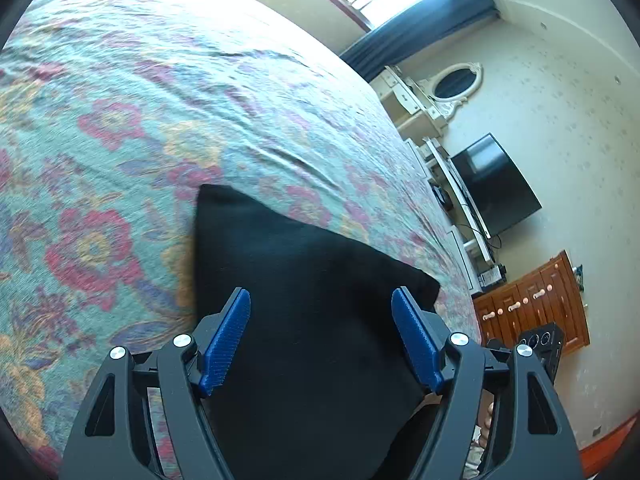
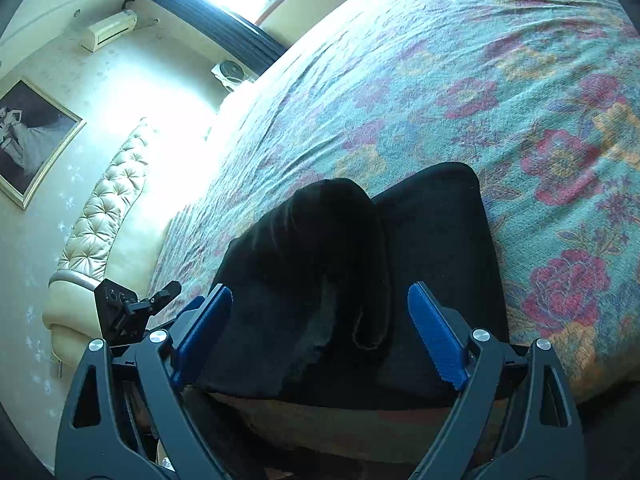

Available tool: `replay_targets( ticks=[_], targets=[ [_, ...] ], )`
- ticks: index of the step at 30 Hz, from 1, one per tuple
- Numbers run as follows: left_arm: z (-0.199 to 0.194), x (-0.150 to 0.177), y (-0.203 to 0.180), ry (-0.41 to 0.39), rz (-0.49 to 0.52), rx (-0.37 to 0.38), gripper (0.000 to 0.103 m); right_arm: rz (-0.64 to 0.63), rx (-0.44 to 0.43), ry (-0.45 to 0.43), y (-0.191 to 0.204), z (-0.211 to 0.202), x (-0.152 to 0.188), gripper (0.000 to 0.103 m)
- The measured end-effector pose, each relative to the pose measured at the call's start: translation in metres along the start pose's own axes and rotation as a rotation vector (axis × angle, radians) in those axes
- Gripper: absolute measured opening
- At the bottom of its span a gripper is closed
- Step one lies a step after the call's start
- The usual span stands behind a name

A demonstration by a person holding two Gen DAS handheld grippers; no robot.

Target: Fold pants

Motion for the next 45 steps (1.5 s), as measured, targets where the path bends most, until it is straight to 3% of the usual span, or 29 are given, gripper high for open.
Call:
replay_targets(
  ticks=[3,8,10,18,29,30,32,34,36,38,41,45],
  targets=[
    [-0.012,0.011,0.033,0.005,-0.097,-0.005,0.073,0.017,-0.002,0.065,-0.003,0.023,-0.002,0.090],
    [-0.017,0.035,0.071,0.026,-0.271,0.053,0.082,0.037,-0.010,0.138,-0.004,0.039,0.005,0.090],
    [-0.021,0.039,0.075,0.004,-0.261,0.090,0.082,0.037,-0.040,0.161,0.001,0.041,0.008,0.090],
    [-0.020,0.042,0.067,-0.005,-0.204,0.082,0.088,-0.001,-0.058,0.324,0.006,0.064,0.019,0.090],
    [-0.014,0.045,0.062,-0.011,-0.181,0.071,0.088,-0.066,-0.041,0.350,0.018,0.069,0.019,0.091],
    [-0.013,0.046,0.058,-0.012,-0.178,0.068,0.088,-0.098,-0.022,0.351,0.022,0.069,0.020,0.089],
    [-0.012,0.046,0.058,-0.012,-0.176,0.064,0.088,-0.138,0.031,0.349,0.026,0.070,0.022,0.064],
    [-0.012,0.046,0.058,-0.013,-0.175,0.064,0.088,-0.146,0.060,0.349,0.022,0.070,0.021,0.047],
    [-0.012,0.046,0.058,-0.013,-0.174,0.063,0.088,-0.142,0.057,0.351,0.019,0.069,0.020,0.040],
    [-0.010,0.047,0.054,-0.013,-0.171,0.059,0.088,-0.130,0.033,0.358,0.015,0.069,0.020,0.024],
    [-0.009,0.047,0.052,-0.012,-0.163,0.057,0.088,-0.129,-0.002,0.360,0.018,0.067,0.022,0.017],
    [-0.008,0.048,0.049,-0.005,-0.167,0.065,0.088,-0.124,-0.066,0.326,0.024,0.054,0.015,0.015]
  ],
)
Point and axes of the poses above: each gripper's, at about its wrist camera, not at the fingertips, and z roughly the way its jaws point, y to its left, x to its underside, the point moved 4 cm from there along z, roughly the way its jaws point, and after that the axes turned 7 degrees about x, right-handed, at the moved point
